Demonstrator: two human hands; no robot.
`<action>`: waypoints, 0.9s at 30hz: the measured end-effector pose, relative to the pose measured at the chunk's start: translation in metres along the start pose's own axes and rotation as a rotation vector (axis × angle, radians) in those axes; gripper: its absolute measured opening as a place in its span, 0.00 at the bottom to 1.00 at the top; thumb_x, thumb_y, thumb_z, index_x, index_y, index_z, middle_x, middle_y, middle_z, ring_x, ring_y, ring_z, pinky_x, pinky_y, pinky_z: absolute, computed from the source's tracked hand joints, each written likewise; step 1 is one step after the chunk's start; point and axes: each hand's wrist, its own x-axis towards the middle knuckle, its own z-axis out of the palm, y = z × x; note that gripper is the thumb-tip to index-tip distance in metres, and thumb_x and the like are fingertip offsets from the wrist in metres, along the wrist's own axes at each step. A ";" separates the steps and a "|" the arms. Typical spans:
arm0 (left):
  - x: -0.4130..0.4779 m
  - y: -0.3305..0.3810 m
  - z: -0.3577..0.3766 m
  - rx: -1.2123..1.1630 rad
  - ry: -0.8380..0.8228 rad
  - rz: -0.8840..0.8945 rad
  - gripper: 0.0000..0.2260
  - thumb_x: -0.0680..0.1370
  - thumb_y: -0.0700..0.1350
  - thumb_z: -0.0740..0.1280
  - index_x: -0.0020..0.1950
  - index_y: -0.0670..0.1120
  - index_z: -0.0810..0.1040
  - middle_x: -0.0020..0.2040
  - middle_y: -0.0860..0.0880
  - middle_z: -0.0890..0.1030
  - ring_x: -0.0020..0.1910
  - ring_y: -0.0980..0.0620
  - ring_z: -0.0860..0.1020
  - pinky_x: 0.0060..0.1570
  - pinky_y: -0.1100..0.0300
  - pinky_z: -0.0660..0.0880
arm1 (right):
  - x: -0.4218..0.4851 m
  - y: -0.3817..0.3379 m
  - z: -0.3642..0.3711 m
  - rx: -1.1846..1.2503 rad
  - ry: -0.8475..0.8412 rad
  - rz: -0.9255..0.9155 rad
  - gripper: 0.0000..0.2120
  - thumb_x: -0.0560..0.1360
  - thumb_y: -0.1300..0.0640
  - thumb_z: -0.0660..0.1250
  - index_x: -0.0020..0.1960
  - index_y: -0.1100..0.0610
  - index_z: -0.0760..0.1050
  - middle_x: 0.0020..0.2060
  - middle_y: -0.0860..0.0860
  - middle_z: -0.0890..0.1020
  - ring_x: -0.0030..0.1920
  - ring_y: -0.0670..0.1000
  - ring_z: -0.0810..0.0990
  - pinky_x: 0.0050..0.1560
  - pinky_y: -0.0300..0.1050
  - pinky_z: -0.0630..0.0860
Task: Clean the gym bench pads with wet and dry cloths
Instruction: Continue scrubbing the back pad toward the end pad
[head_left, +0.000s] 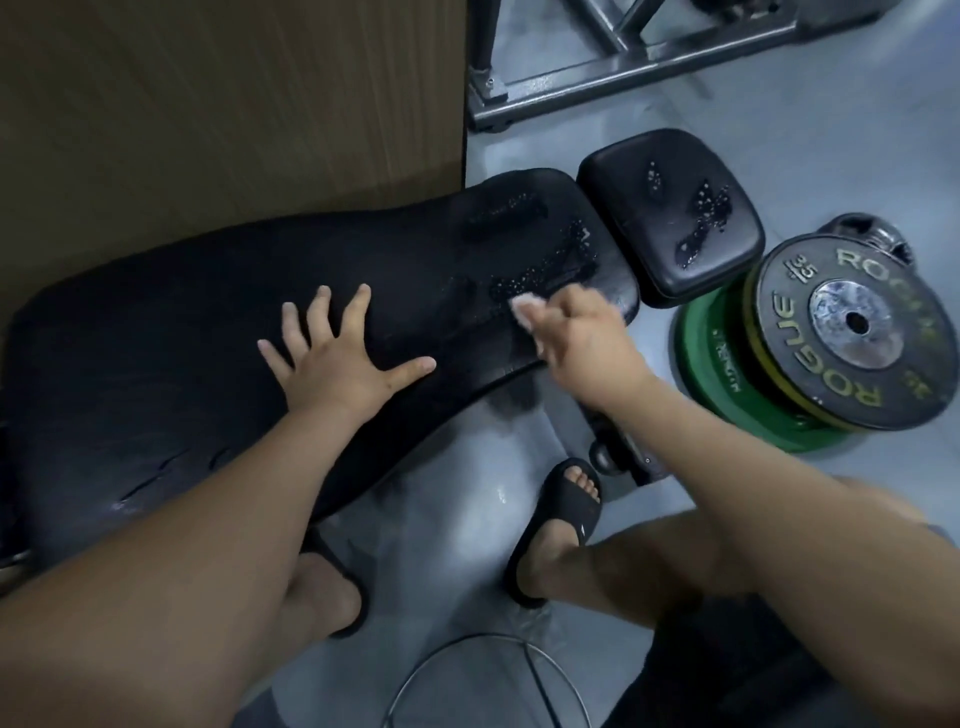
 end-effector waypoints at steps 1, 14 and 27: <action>-0.001 -0.002 0.004 -0.005 0.031 0.013 0.52 0.63 0.83 0.60 0.80 0.66 0.45 0.83 0.54 0.42 0.81 0.43 0.36 0.76 0.33 0.37 | 0.008 0.011 -0.001 -0.029 0.037 0.089 0.16 0.75 0.61 0.69 0.61 0.52 0.81 0.43 0.57 0.76 0.41 0.62 0.75 0.41 0.52 0.71; -0.002 -0.009 0.023 0.077 0.254 0.100 0.48 0.69 0.84 0.47 0.83 0.59 0.48 0.84 0.47 0.49 0.82 0.42 0.41 0.78 0.36 0.42 | 0.057 0.007 0.010 -0.032 0.098 0.064 0.17 0.76 0.64 0.63 0.63 0.57 0.81 0.44 0.60 0.76 0.40 0.63 0.74 0.41 0.58 0.77; 0.001 -0.007 0.026 0.117 0.295 0.093 0.47 0.70 0.81 0.47 0.83 0.57 0.51 0.83 0.47 0.51 0.82 0.42 0.44 0.78 0.36 0.45 | 0.092 -0.019 0.016 0.050 -0.040 -0.139 0.20 0.76 0.64 0.59 0.65 0.56 0.80 0.47 0.59 0.77 0.42 0.62 0.74 0.43 0.58 0.77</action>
